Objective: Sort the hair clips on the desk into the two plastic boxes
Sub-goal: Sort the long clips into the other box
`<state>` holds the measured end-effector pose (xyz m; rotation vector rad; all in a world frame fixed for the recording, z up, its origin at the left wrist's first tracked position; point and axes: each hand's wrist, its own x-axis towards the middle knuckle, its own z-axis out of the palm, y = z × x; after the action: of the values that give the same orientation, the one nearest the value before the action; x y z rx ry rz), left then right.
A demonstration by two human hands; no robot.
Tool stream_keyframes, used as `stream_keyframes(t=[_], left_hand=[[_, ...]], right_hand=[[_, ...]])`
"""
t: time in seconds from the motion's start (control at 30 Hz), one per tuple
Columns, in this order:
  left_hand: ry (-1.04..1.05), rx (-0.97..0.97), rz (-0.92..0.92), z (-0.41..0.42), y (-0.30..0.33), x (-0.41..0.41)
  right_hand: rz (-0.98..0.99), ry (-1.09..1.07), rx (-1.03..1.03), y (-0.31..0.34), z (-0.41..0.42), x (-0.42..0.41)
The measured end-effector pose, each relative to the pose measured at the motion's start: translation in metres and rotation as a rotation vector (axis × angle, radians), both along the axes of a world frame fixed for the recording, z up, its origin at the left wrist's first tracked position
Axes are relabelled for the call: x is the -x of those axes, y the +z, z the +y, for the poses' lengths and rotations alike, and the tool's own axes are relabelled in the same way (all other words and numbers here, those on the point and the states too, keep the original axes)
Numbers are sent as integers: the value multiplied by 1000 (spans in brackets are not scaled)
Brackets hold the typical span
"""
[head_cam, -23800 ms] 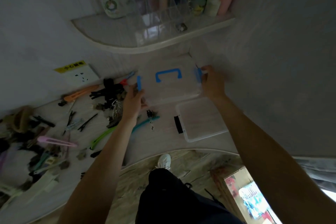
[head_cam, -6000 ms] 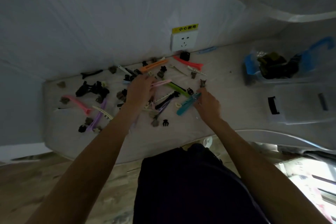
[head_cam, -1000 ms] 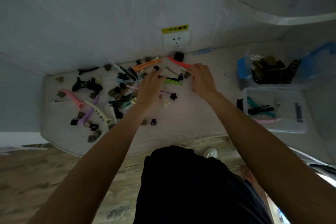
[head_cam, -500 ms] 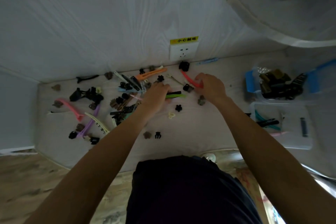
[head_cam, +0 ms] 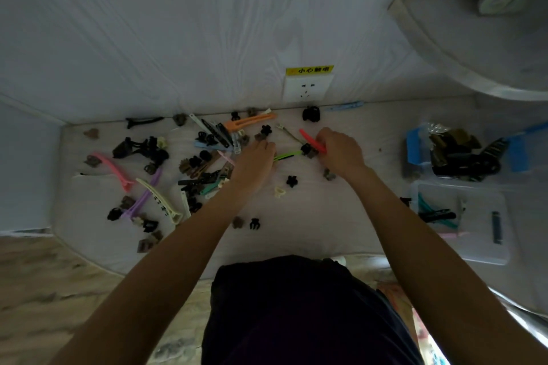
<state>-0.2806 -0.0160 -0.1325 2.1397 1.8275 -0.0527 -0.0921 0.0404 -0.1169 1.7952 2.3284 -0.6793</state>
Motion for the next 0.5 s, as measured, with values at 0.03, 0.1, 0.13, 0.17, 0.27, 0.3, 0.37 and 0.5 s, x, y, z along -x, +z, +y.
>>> stream_keyframes(t=[0.03,0.1,0.13,0.17,0.27,0.3,0.37,0.5], left_hand=[[19,-3,-17,0,1,0],[46,-32,-52,0,5,0],[62,-55,-67,1,8,1],[86,-81,-80,4,11,3],[202,-160,-165,16,20,14],[236,-192,-190,20,23,19],[233,-239,-178,31,25,31],[223,-103,-25,51,20,51]], right_hand=[[-12,18,6,0,1,0],[-10,55,21,1,1,-2],[9,63,19,1,1,-5],[30,60,3,3,3,-8],[47,-6,-106,9,13,-20],[34,-24,-142,12,20,-23],[3,-26,-196,14,36,-28],[-42,-8,-177,13,57,-33]])
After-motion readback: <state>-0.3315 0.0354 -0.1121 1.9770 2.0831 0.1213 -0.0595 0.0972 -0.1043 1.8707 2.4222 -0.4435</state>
